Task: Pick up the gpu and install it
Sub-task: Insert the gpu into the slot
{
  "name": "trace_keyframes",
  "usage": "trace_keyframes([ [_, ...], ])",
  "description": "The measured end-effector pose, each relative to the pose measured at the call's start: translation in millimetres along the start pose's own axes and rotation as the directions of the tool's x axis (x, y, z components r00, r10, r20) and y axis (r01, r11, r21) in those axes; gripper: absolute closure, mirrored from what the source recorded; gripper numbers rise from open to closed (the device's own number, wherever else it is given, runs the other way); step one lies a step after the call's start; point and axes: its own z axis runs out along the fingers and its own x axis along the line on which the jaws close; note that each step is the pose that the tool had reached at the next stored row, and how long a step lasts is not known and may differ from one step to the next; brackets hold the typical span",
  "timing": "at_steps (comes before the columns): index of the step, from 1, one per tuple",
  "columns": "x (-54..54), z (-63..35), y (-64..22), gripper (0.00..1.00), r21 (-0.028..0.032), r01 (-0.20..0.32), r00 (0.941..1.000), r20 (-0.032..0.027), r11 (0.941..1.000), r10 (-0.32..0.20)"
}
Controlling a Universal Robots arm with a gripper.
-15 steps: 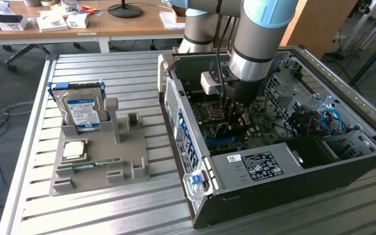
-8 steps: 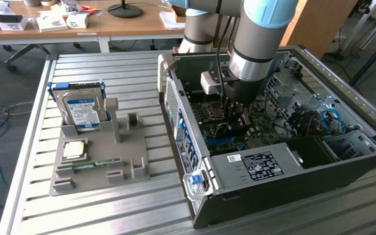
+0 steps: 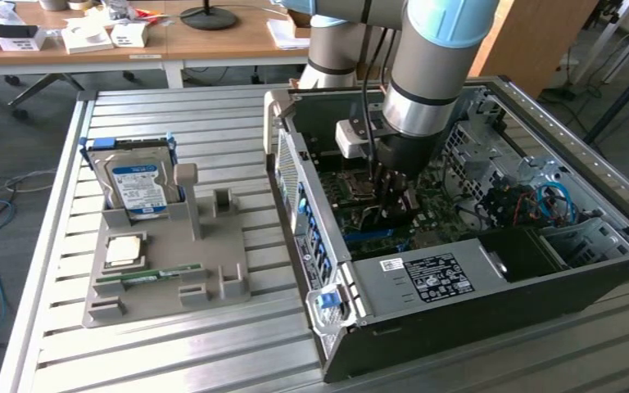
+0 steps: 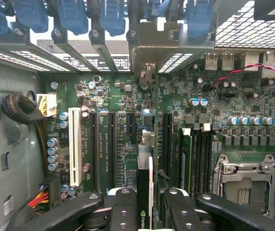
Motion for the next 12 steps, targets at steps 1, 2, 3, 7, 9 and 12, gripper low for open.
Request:
trace_keyframes([
  [1,0.0,0.0,0.1,0.74,0.0000,0.000,1.0000,0.0000,1.0000,0.000],
  [2,0.1,0.3,0.1,0.74,0.0000,-0.001,1.0000,0.0001,1.0000,0.001],
  [3,0.3,0.6,0.2,0.74,0.0000,-0.001,1.0000,-0.0002,1.0000,0.001],
  [7,0.3,1.3,0.3,0.74,0.0000,-0.002,1.0000,-0.0004,1.0000,0.002],
  [9,0.3,1.4,0.3,0.74,0.0000,-0.002,1.0000,-0.0002,1.0000,0.002],
  [12,0.3,2.2,0.3,0.74,0.0001,-0.002,1.0000,-0.0002,1.0000,0.002],
])
